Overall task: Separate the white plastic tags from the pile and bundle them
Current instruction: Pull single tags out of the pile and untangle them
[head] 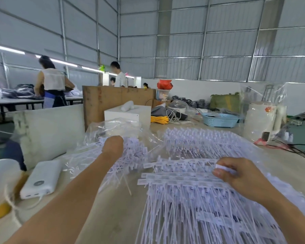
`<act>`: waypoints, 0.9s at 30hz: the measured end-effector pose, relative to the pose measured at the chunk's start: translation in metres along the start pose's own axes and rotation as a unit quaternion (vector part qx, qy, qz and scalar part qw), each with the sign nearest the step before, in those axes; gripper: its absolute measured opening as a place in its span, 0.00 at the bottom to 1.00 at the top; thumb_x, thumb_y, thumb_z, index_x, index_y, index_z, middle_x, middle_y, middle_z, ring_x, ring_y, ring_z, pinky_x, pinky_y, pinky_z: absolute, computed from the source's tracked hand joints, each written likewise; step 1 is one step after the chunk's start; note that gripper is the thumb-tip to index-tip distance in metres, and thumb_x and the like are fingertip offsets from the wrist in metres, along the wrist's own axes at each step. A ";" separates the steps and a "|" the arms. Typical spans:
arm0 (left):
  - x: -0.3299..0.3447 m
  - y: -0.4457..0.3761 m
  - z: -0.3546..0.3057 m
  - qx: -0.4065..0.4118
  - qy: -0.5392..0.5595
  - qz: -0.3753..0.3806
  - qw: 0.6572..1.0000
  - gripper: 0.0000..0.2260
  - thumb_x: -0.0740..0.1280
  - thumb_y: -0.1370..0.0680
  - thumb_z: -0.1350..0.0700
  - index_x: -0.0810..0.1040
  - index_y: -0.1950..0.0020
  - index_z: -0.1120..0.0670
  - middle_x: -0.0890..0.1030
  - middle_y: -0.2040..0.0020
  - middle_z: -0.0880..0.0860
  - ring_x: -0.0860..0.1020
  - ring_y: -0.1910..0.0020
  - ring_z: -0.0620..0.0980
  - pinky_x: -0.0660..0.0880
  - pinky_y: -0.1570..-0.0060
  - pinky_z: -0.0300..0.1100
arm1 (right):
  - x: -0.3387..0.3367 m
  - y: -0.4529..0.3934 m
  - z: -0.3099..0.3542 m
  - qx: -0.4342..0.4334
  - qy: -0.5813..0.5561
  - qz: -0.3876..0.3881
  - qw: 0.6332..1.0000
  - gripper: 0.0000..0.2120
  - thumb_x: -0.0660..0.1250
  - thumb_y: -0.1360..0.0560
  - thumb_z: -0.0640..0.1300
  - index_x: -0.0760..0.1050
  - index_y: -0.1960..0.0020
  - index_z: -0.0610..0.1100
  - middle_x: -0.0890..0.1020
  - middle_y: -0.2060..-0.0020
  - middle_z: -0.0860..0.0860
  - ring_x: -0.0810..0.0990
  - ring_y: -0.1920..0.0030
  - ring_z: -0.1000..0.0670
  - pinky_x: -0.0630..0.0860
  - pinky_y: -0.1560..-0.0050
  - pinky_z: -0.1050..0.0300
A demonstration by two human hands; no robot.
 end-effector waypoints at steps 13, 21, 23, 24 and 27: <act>0.004 0.010 -0.026 0.023 -0.116 0.052 0.992 0.17 0.56 0.21 0.62 0.67 0.32 0.63 0.68 0.35 0.61 0.69 0.36 0.59 0.69 0.38 0.49 | 0.002 0.001 0.002 0.010 0.042 0.013 0.999 0.16 0.69 0.26 0.38 0.73 0.71 0.49 0.74 0.75 0.57 0.72 0.70 0.57 0.66 0.66 0.68; -0.091 0.072 -0.123 0.060 -0.066 -0.115 0.989 0.11 0.63 0.24 0.56 0.77 0.44 0.56 0.74 0.45 0.57 0.70 0.44 0.56 0.66 0.48 0.49 | 0.002 0.000 -0.004 0.036 0.038 -0.006 0.999 0.07 0.71 0.28 0.46 0.78 0.63 0.54 0.80 0.66 0.62 0.77 0.62 0.61 0.69 0.61 0.71; -0.106 0.104 -0.162 0.176 0.133 -0.166 0.961 0.10 0.64 0.23 0.52 0.80 0.50 0.57 0.77 0.48 0.57 0.73 0.48 0.55 0.70 0.47 0.49 | 0.002 0.000 -0.007 0.047 0.029 -0.016 0.998 0.05 0.72 0.29 0.46 0.78 0.62 0.53 0.81 0.65 0.57 0.78 0.62 0.58 0.70 0.60 0.68; -0.106 0.117 -0.176 0.213 0.256 -0.147 0.931 0.12 0.63 0.22 0.49 0.80 0.52 0.57 0.79 0.51 0.56 0.75 0.51 0.54 0.73 0.50 0.48 | 0.002 -0.001 -0.009 0.054 0.023 -0.020 0.998 0.05 0.73 0.30 0.46 0.78 0.62 0.52 0.81 0.65 0.54 0.78 0.62 0.55 0.70 0.60 0.65; -0.080 0.139 -0.206 0.207 0.475 0.017 0.855 0.21 0.61 0.22 0.41 0.79 0.60 0.58 0.81 0.62 0.55 0.80 0.60 0.52 0.76 0.58 0.47 | 0.003 -0.001 -0.012 0.065 0.014 -0.027 0.997 0.08 0.75 0.32 0.46 0.77 0.59 0.47 0.79 0.65 0.51 0.76 0.62 0.51 0.71 0.59 0.60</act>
Point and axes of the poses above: each hand's wrist, its own y-axis away from the middle knuckle, its own x-axis out of the palm, z = x × y, the point moved 7 cm from there along -y, towards the middle knuckle
